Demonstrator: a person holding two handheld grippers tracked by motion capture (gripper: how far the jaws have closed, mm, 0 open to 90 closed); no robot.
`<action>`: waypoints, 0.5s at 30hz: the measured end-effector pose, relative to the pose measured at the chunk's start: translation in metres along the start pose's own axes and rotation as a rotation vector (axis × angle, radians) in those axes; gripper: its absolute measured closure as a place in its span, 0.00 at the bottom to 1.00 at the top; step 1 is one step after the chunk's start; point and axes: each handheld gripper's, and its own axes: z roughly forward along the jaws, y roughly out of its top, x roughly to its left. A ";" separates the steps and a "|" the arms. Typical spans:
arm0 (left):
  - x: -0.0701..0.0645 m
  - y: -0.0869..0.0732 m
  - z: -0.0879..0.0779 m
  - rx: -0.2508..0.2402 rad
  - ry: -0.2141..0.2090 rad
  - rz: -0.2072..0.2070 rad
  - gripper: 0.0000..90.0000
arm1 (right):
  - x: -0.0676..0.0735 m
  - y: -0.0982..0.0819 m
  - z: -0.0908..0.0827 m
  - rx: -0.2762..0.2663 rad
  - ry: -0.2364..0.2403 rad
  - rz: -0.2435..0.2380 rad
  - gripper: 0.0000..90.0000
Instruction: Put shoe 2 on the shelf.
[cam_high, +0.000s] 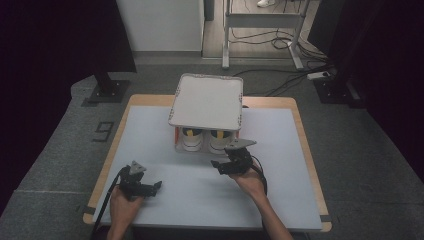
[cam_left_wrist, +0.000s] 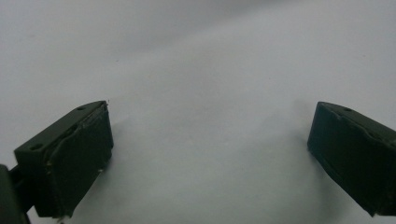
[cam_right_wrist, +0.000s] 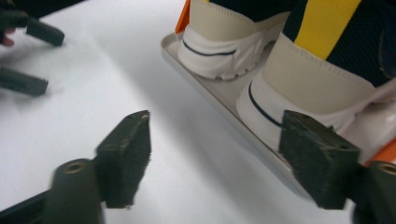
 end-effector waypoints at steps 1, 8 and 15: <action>0.000 0.000 0.000 0.000 0.000 -0.001 0.00 | 0.000 -0.001 -0.002 0.005 -0.005 -0.005 0.21; 0.000 0.000 0.000 -0.001 0.001 -0.002 0.00 | 0.000 -0.006 -0.024 0.037 -0.055 -0.023 0.14; 0.000 0.000 0.000 -0.001 0.001 -0.002 0.00 | -0.003 -0.013 -0.047 0.056 -0.083 -0.040 0.06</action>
